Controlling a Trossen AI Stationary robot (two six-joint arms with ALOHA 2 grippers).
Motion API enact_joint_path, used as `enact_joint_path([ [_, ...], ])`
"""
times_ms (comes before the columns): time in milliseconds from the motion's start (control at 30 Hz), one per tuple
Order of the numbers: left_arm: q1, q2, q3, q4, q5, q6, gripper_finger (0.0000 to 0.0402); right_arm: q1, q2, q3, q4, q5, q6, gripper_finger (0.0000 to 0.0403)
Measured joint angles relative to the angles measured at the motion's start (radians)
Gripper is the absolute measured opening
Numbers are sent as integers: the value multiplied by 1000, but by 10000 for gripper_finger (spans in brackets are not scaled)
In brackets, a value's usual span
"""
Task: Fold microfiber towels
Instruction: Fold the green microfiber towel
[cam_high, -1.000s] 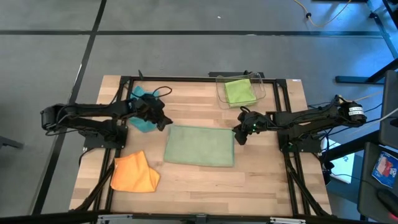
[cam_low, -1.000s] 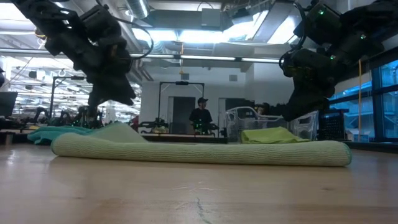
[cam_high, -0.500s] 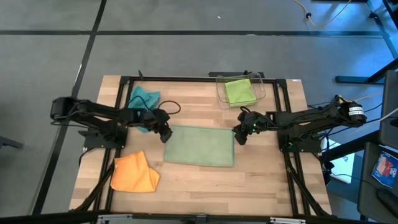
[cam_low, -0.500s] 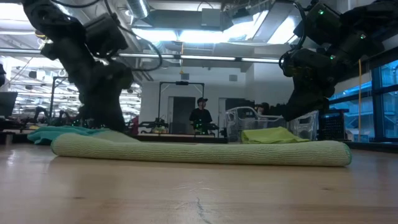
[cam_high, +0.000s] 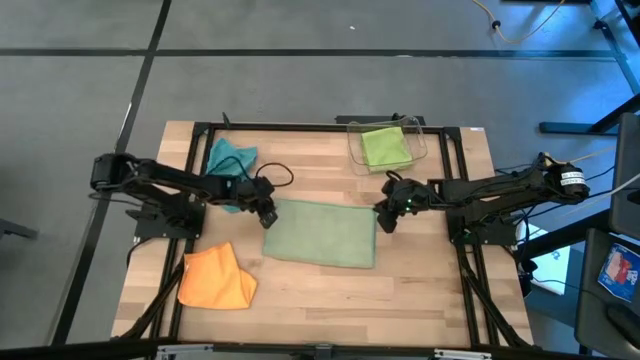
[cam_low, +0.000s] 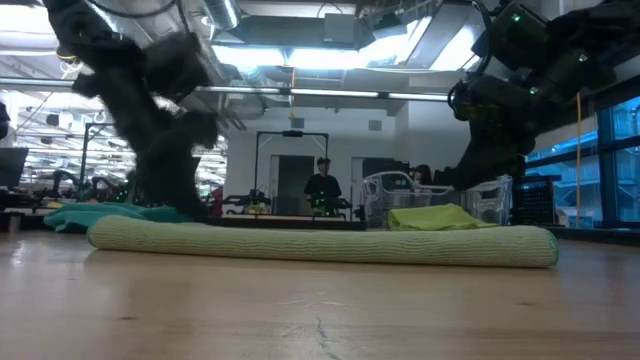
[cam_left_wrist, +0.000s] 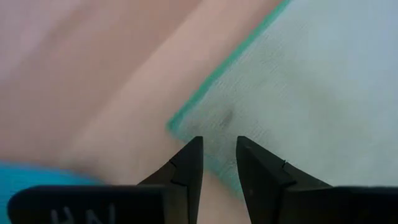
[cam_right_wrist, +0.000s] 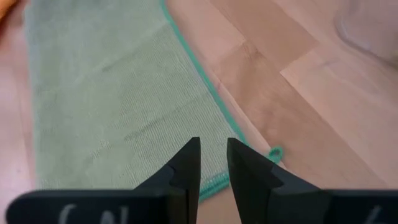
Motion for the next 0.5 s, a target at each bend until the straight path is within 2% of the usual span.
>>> enact_joint_path([
  [133, 0, -84, 69, -34, 1, 49, 90, 0, 0, 30, 0, 0, -31, 82],
  [300, -12, -166, 139, -28, 5, 95, 90, 0, 0, 85, 1, -1, -164, 82],
  [500, -73, -176, 174, 40, 4, 80, 90, 0, 0, 128, 1, 0, -339, 82],
])
